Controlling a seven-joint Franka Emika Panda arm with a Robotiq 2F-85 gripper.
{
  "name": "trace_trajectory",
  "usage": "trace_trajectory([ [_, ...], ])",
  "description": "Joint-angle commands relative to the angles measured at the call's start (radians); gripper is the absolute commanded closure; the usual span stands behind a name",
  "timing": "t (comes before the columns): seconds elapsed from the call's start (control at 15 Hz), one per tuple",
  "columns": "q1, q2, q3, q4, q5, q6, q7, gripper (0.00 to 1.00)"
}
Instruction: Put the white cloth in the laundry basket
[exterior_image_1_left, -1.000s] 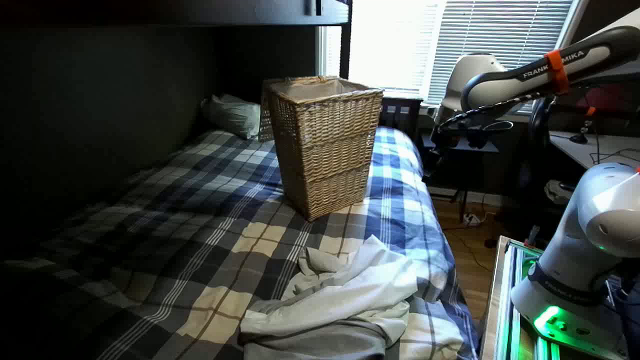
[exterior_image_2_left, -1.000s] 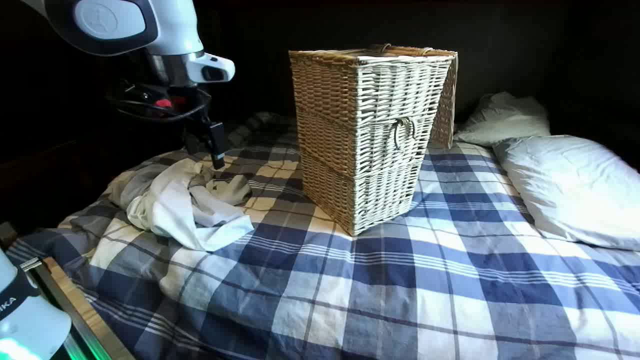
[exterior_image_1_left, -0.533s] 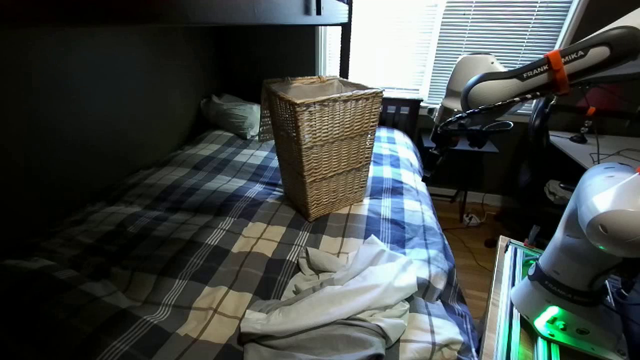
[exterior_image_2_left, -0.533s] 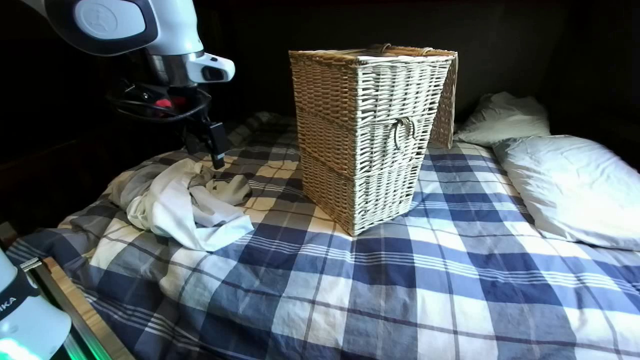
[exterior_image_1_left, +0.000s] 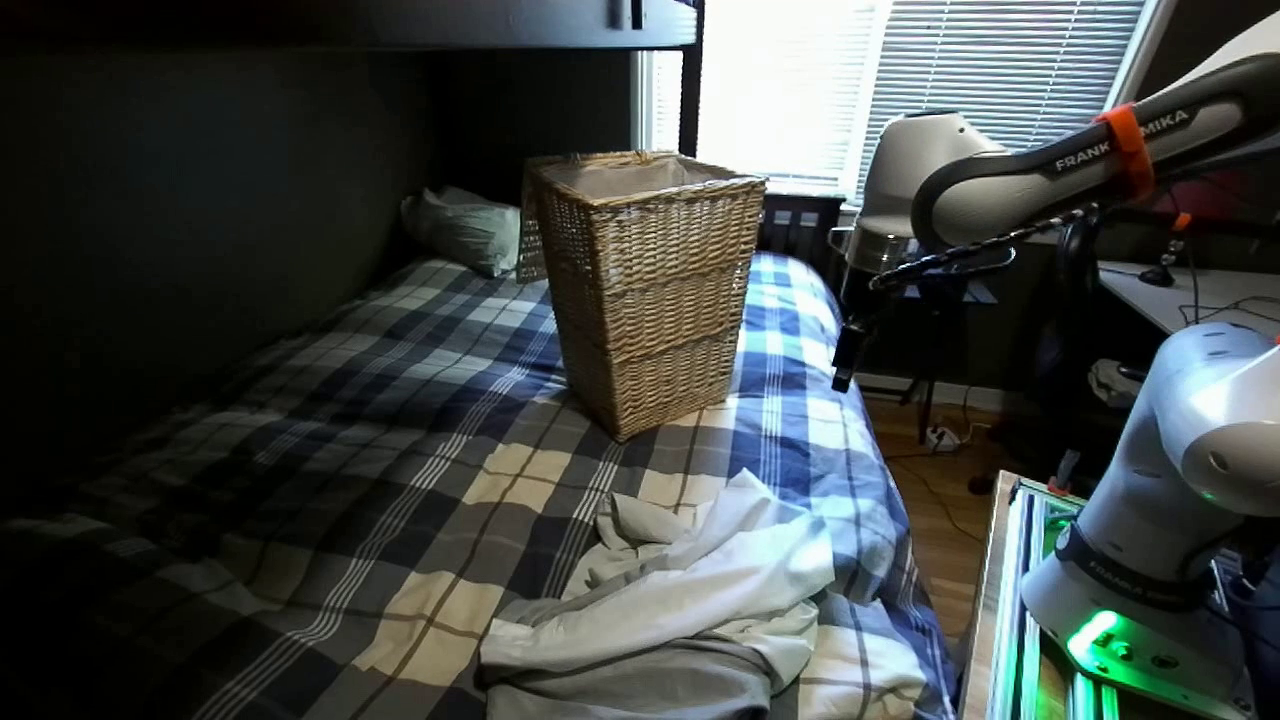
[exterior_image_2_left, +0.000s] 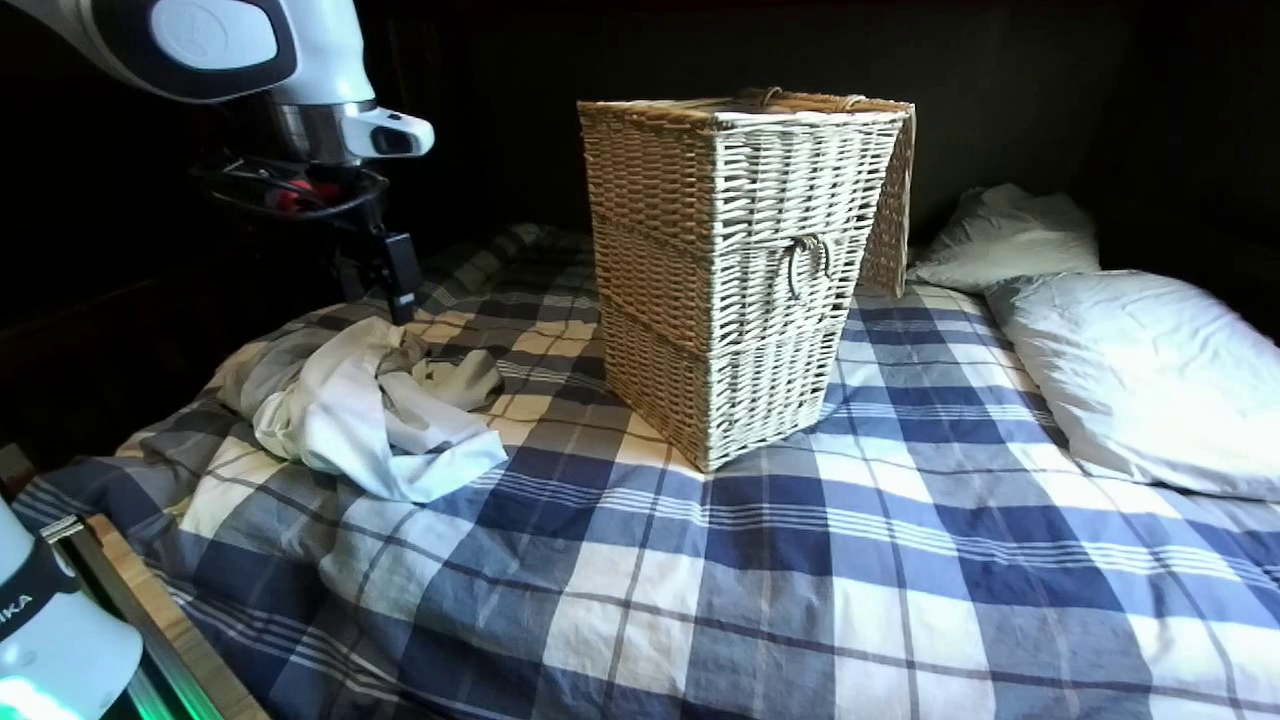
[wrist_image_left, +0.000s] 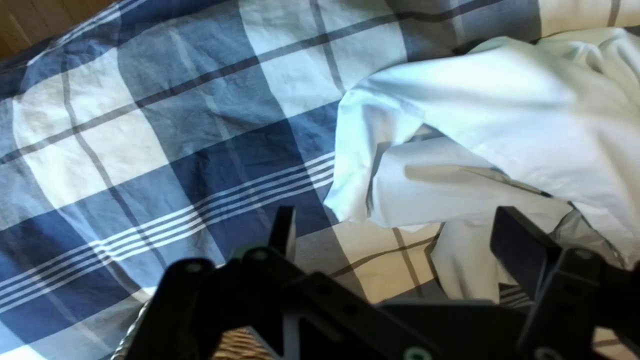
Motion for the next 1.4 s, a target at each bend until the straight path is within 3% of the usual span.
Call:
trace_trajectory([
  [0.0, 0.062, 0.02, 0.118, 0.001, 0.075, -0.053, 0.181, 0.0],
  [0.2, 0.077, 0.079, 0.221, 0.0, 0.109, -0.024, 0.386, 0.0],
  [0.27, 0.099, 0.11, 0.228, -0.001, 0.116, -0.039, 0.372, 0.0],
  [0.33, 0.083, 0.047, 0.201, -0.003, 0.087, -0.037, 0.327, 0.0],
  [0.8, 0.084, 0.057, 0.202, 0.002, 0.086, -0.035, 0.332, 0.0],
  [1.13, 0.158, 0.194, 0.226, 0.0, 0.173, 0.087, 0.321, 0.0],
  [1.33, 0.217, 0.295, 0.221, 0.01, 0.282, 0.129, 0.289, 0.0],
])
